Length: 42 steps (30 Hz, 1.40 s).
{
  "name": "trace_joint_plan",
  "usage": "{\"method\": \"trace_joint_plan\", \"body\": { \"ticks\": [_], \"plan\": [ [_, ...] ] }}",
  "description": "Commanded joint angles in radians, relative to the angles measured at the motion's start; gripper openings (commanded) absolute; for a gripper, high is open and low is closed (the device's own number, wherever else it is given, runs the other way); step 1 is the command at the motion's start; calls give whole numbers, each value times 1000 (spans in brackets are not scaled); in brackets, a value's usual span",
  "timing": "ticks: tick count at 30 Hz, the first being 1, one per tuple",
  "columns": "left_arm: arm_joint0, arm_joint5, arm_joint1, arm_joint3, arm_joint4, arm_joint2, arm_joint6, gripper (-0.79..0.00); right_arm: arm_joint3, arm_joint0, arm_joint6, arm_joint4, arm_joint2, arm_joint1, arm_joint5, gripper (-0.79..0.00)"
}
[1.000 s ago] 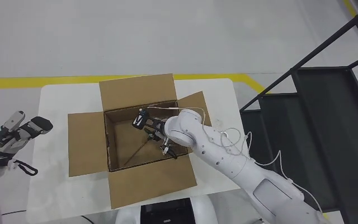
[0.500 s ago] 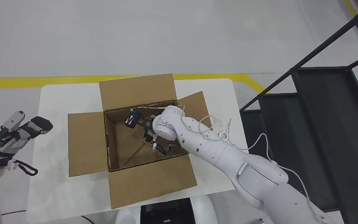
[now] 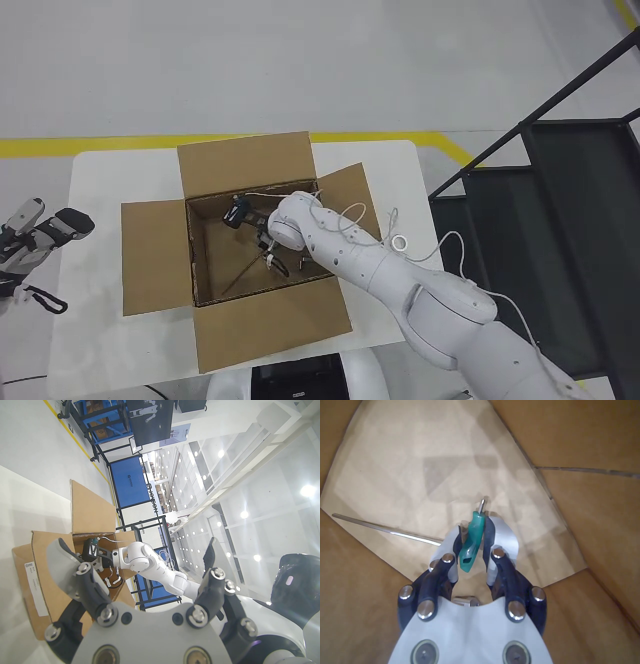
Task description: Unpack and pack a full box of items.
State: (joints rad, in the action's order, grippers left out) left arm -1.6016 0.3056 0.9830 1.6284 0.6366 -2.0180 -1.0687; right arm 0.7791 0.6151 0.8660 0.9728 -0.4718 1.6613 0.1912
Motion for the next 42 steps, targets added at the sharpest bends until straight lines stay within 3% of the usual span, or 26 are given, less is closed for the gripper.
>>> {"method": "trace_joint_plan", "body": {
  "ticks": [1, 3, 11, 18, 23, 30, 37, 42],
  "plan": [
    [0, 0, 0, 0, 0, 0, 0, 0, -11, -3, -3, 3, 1, 6, -1, -690],
    [0, 0, 0, 0, 0, 0, 0, 0, -18, -5, -4, 6, 1, 11, 1, -785],
    [0, 0, 0, 0, 0, 0, 0, 0, 24, -8, -11, 45, -23, 7, -18, -785],
    [0, 0, 0, 0, 0, 0, 0, 0, 221, 53, 44, 143, -107, -62, -22, -785],
    [0, 0, 0, 0, 0, 0, 0, 0, 494, 180, 106, 265, -229, -144, -16, -785],
    [0, 0, 0, 0, 0, 0, 0, 0, 920, 446, 135, 475, -430, -238, -36, -785],
    [0, 0, 0, 0, 0, 0, 0, 0, 1146, 627, 32, 568, -547, -273, -70, -785],
    [0, 0, 0, 0, 0, 0, 0, 0, 1232, 707, -40, 507, -614, -287, -12, -785]
  ]
}}
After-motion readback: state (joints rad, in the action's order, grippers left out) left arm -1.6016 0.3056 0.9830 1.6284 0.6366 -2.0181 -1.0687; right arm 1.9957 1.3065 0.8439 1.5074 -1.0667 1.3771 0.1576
